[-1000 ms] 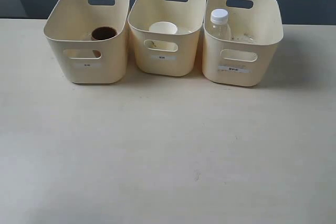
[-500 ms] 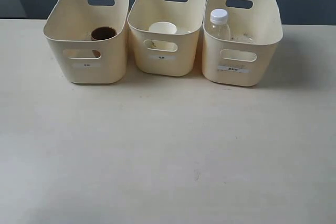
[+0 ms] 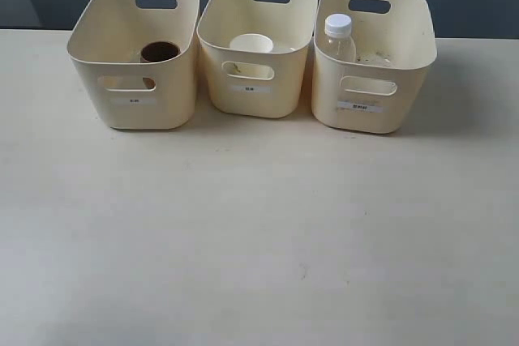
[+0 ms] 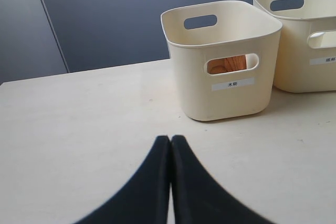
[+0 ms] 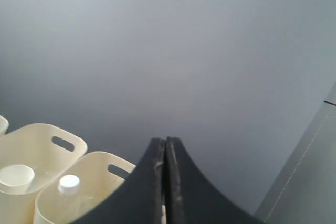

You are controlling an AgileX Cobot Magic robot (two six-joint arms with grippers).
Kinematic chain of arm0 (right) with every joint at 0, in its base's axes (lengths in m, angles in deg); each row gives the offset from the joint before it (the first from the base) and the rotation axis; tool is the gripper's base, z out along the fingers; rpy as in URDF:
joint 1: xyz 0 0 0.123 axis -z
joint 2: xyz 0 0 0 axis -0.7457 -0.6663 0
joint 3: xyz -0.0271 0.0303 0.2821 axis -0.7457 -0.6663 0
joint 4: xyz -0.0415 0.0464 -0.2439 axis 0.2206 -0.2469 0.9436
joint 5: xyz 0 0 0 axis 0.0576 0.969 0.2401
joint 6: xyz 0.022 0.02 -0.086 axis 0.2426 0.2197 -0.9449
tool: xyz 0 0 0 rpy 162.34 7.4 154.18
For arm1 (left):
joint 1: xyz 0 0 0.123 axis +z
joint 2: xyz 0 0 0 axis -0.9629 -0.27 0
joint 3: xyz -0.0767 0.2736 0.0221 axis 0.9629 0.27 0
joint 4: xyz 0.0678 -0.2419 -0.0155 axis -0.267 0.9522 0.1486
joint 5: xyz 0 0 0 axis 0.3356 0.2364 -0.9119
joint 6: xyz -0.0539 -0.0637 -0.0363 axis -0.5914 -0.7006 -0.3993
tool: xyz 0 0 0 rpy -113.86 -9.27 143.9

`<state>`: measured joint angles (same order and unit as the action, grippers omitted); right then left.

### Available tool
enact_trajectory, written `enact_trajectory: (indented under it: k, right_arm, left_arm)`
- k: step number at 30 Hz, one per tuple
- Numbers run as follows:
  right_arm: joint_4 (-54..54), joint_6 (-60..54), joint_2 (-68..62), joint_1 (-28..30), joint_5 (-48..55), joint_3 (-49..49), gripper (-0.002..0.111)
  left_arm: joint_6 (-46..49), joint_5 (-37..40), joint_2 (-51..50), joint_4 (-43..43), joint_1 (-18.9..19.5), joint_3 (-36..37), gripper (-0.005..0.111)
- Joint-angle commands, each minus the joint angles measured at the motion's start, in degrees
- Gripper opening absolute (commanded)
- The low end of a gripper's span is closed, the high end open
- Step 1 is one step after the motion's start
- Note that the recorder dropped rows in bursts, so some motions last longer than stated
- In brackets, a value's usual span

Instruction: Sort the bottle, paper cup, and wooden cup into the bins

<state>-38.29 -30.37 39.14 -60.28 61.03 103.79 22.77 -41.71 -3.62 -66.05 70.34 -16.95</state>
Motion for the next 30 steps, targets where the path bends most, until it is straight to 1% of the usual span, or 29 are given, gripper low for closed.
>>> enact_trajectory:
  k: [1, 5, 9, 12, 13, 16, 19, 30]
  right_arm:
    - [-5.8, -7.2, 4.9, 6.3, -11.8, -12.9, -0.001]
    - [-11.5, -7.2, 9.4, 10.1, -20.5, -22.8, -0.001]
    - [-11.7, -7.2, 18.1, 15.6, -28.0, -34.8, -0.001]
    - [-14.8, -7.2, 24.1, 16.7, -30.0, -39.8, -0.001]
    - [-18.4, -7.1, 26.8, 16.7, -29.9, -41.2, -0.001]
    - [-25.7, -7.1, 31.9, 16.7, -29.0, -42.6, -0.001]
    - [-29.7, -7.1, 34.9, 16.7, -28.6, -42.6, -0.001]
    - [-29.9, -7.1, 34.9, 16.7, -28.6, -42.6, -0.001]
  left_arm:
    - [-0.1, 0.0, 0.3, -0.1, -0.2, 0.1, 0.000]
    - [-0.1, 0.0, 0.3, -0.1, -0.2, 0.1, 0.000]
    - [-0.1, 0.0, 0.3, -0.1, -0.2, 0.1, 0.000]
    - [-0.1, 0.0, 0.3, -0.1, -0.2, 0.1, 0.000]
    - [-0.1, 0.0, 0.3, -0.1, -0.2, 0.1, 0.000]
    - [-0.1, 0.0, 0.3, -0.1, -0.2, 0.1, 0.000]
    - [-0.1, 0.0, 0.3, -0.1, -0.2, 0.1, 0.000]
    - [-0.1, 0.0, 0.3, -0.1, -0.2, 0.1, 0.000]
